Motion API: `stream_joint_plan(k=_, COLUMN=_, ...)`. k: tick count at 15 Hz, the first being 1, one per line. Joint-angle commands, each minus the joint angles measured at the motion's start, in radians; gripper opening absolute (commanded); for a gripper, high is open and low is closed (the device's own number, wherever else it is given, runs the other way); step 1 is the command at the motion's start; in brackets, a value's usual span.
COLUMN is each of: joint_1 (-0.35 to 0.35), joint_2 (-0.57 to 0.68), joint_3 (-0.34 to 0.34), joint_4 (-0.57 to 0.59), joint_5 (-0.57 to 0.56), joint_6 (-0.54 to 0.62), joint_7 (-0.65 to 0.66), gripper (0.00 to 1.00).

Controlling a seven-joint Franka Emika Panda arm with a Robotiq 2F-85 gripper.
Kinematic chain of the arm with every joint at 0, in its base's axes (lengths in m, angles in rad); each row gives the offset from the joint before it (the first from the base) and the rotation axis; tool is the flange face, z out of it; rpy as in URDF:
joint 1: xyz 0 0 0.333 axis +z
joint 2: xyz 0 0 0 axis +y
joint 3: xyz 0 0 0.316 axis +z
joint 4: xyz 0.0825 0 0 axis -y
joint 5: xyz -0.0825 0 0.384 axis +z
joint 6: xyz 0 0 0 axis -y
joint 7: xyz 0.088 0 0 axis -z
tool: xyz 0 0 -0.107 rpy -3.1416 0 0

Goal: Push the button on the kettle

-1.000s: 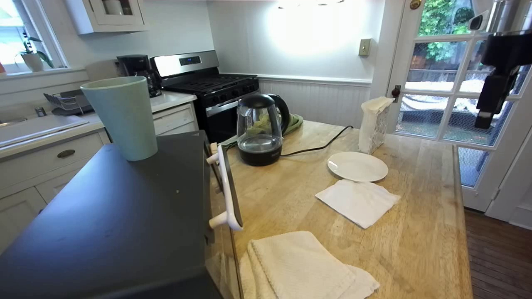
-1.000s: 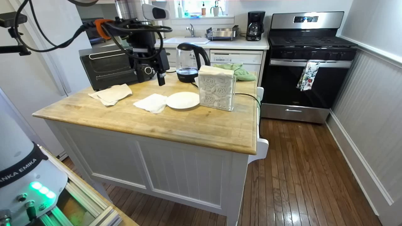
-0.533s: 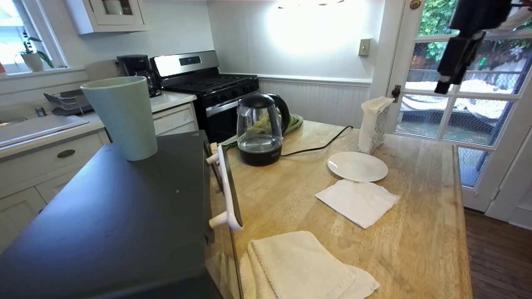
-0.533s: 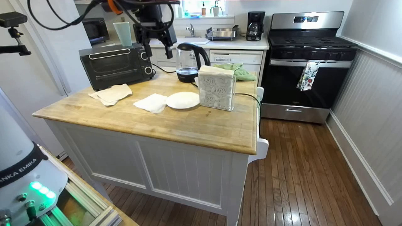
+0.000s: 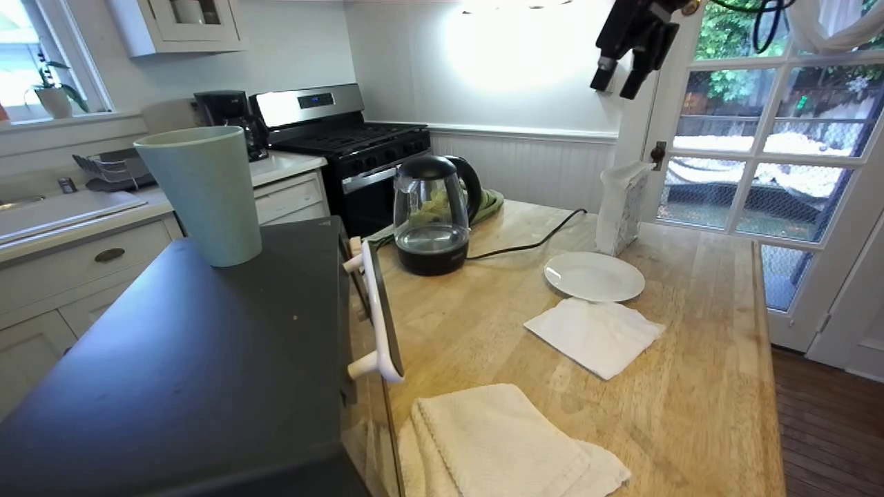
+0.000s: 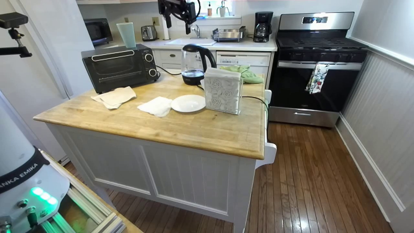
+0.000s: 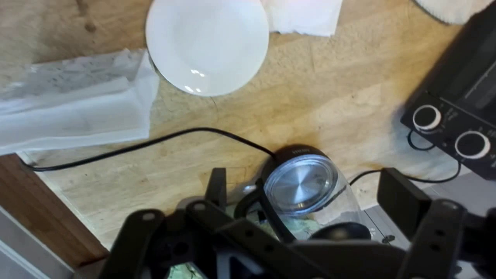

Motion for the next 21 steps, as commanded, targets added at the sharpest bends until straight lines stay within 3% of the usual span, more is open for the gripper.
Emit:
stream_joint_plan(k=1, joint_1=-0.012, joint_2=0.225, joint_3=-0.008, joint_4=0.251, joint_5=0.174, joint_6=-0.025, joint_7=-0.012, gripper=1.0)
stream_joint_plan(k=5, joint_1=-0.092, joint_2=0.361, joint_3=0.059, joint_4=0.397, joint_5=0.262, joint_6=0.007, joint_7=0.068, gripper=1.0)
stream_joint_plan(k=6, joint_1=-0.086, joint_2=0.277, joint_3=0.066, joint_4=0.287, joint_5=0.197, joint_6=0.018, joint_7=0.04, gripper=1.0)
stream_joint_plan(k=14, joint_1=-0.101, joint_2=0.295, joint_3=0.084, joint_4=0.306, joint_5=0.2, joint_6=0.019, joint_7=0.04, gripper=1.0)
stream_joint_plan(k=21, joint_1=-0.118, joint_2=0.507, joint_3=0.13, joint_4=0.572, joint_5=0.218, joint_6=0.0, joint_7=0.129, gripper=1.0)
